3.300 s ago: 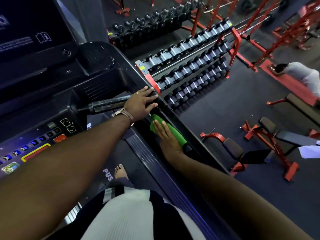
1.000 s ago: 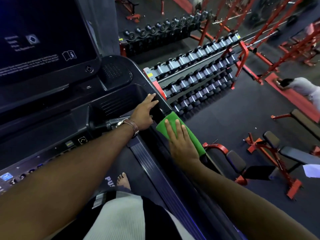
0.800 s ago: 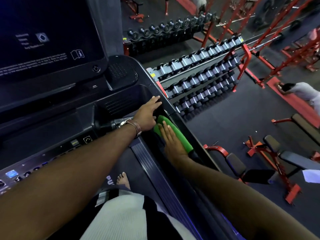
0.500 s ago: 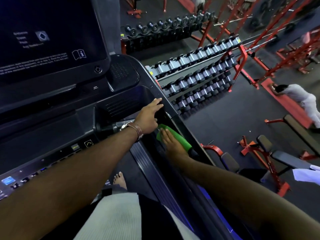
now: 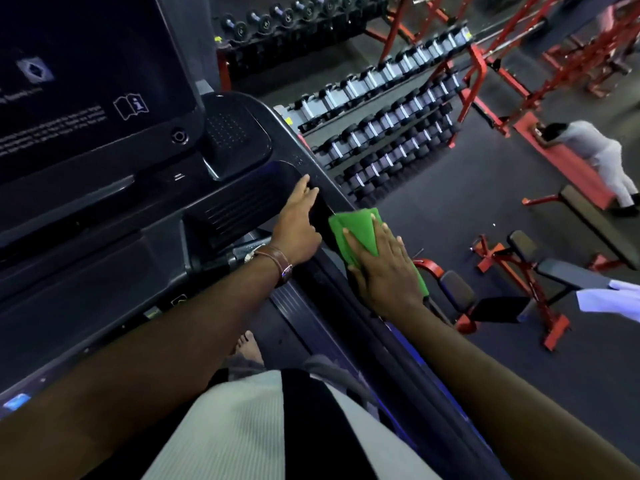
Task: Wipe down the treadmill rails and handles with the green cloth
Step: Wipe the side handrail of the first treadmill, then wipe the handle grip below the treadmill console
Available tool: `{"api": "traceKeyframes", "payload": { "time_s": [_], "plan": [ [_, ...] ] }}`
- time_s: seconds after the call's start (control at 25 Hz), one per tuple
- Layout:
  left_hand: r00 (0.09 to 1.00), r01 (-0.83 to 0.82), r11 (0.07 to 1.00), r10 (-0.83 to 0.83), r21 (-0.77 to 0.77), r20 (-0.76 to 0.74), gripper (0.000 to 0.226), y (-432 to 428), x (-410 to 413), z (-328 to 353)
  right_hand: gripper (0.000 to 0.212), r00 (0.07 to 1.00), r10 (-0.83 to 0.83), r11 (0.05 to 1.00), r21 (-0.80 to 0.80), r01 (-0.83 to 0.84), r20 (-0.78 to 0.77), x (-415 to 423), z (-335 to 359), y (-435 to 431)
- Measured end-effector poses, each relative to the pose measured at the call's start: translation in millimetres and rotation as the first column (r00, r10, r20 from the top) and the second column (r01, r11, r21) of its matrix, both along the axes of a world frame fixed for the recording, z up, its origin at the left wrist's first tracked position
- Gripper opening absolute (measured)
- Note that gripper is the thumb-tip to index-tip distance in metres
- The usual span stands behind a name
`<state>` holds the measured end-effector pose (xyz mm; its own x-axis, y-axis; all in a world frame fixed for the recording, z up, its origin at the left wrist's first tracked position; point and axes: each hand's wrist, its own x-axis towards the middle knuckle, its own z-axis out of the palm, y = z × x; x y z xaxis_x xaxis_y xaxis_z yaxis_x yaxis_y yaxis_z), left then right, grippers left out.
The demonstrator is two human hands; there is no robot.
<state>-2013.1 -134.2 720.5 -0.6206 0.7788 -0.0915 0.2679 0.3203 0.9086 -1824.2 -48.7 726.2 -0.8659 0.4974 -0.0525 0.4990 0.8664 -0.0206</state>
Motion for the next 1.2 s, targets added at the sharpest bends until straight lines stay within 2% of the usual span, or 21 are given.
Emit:
{"api": "traceKeyframes", "payload": {
  "time_s": [0.12, 0.24, 0.36, 0.48, 0.6, 0.76, 0.88, 1.0, 1.08, 1.12, 1.2],
  "plan": [
    [0.998, -0.002, 1.000, 0.000, -0.031, -0.065, 0.079, 1, 3, -1, 0.058, 0.986, -0.138, 0.964, -0.241, 0.112, -0.095, -39, 8, 21],
    [0.979, 0.016, 0.994, -0.038, -0.110, -0.201, 0.076, 0, 5, 6, 0.056, 0.962, -0.268, 0.875, -0.432, 0.220, -0.053, -61, 14, 43],
    [0.944, 0.088, 0.979, -0.141, -0.185, -0.299, 0.076, -4, -2, 8, 0.057, 0.971, -0.216, 0.920, -0.356, 0.166, -0.106, -40, 12, 29],
    [0.878, 0.092, 0.912, -0.264, -0.401, -0.400, 0.075, -14, -19, 6, 0.058, 0.981, -0.155, 0.960, -0.251, 0.123, -0.114, -40, 5, 30],
    [0.838, 0.046, 0.839, -0.328, -0.542, -0.437, 0.081, -23, -31, 5, 0.061, 0.993, -0.115, 0.938, -0.332, 0.102, -0.019, -98, 8, 47],
    [0.824, -0.005, 0.807, -0.332, -0.591, -0.459, 0.073, -27, -28, 4, 0.064, 0.993, -0.116, 0.885, -0.454, 0.103, -0.001, -120, 7, 63],
    [0.822, -0.008, 0.820, -0.321, -0.573, -0.470, 0.052, -26, -28, 5, 0.064, 0.993, -0.116, 0.899, -0.428, 0.098, -0.016, -91, 6, 58],
    [0.860, -0.016, 0.834, -0.270, -0.552, -0.433, 0.039, -26, -29, 8, 0.066, 0.993, -0.121, 0.914, -0.389, 0.112, 0.002, -101, 4, 55],
    [0.864, -0.029, 0.834, -0.257, -0.552, -0.433, 0.035, -25, -29, 9, 0.071, 0.989, -0.145, 0.870, -0.475, 0.134, 0.013, -125, 10, 64],
    [0.859, -0.039, 0.830, -0.257, -0.556, -0.443, 0.034, -24, -28, 10, 0.073, 0.986, -0.169, 0.817, -0.557, 0.147, 0.011, -134, 13, 70],
    [0.842, -0.058, 0.817, -0.269, -0.574, -0.468, 0.034, -23, -26, 11, 0.077, 0.970, -0.245, 0.646, -0.746, 0.163, 0.000, -134, 12, 83]
  ]
}}
